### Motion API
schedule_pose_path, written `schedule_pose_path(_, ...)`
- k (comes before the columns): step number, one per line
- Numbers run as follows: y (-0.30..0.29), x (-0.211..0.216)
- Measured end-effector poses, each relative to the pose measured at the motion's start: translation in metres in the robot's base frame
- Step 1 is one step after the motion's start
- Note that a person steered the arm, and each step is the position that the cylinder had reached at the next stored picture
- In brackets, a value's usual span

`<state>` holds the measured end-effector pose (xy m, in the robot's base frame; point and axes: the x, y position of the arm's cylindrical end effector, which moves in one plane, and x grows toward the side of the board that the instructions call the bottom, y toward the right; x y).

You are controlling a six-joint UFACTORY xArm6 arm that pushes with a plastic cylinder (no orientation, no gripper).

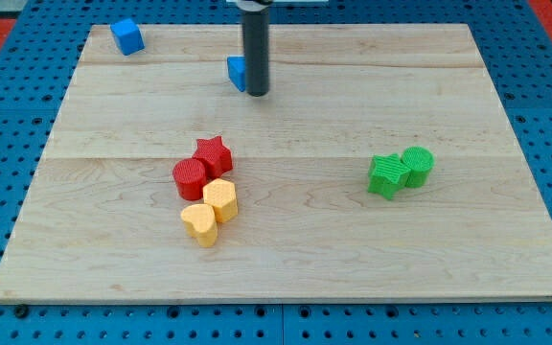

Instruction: Slide the blue triangle to top center

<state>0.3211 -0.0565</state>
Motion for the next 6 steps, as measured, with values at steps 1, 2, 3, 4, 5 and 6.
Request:
schedule_pose_path(1, -0.02, -0.035)
schedule_pose_path(2, 0.019, -0.046)
schedule_pose_path(3, -0.044, -0.038)
schedule_pose_path(4, -0.034, -0.067)
schedule_pose_path(5, -0.044, -0.087)
schedule_pose_path(6, -0.022, -0.087)
